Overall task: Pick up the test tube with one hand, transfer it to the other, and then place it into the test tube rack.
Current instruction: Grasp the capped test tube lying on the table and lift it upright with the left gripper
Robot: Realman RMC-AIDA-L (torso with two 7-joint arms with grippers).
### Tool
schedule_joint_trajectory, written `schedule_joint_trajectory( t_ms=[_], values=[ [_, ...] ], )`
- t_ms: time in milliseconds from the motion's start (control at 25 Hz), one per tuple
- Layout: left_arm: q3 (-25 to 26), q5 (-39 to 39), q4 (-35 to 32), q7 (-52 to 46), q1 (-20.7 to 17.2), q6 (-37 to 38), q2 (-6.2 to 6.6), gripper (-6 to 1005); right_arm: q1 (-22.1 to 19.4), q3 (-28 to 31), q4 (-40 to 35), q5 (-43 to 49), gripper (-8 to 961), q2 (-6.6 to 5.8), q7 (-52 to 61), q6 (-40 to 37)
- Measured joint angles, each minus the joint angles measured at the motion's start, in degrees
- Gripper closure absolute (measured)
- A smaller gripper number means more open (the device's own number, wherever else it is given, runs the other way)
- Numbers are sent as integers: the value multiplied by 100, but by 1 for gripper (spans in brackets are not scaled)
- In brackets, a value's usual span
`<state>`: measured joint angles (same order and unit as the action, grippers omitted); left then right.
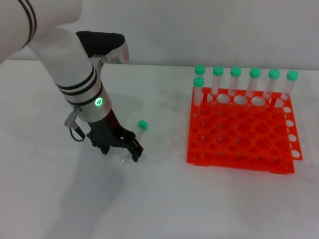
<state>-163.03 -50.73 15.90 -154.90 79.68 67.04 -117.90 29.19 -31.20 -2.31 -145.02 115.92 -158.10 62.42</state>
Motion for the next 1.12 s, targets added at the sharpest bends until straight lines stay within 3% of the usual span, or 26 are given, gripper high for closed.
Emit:
schedule_joint_trajectory(
  t_ms=[200,400,840,1120],
  values=[
    [0,-23,-6,-5,-9,-95,-34,140,-9,0,3,0,161,0,3,30],
    [0,-16,-68,-9,-47,-126,-40,353,-10,0,3,0,164,1,5,33],
    [0,-28,-149,-72,-121,-238,-41,525,-10,0,3,0,172,-6,-5,32],
    [0,-42,-159,-57,-120,-245,-32,714,-10,0,2,0,177,-8,-8,30]
  ],
)
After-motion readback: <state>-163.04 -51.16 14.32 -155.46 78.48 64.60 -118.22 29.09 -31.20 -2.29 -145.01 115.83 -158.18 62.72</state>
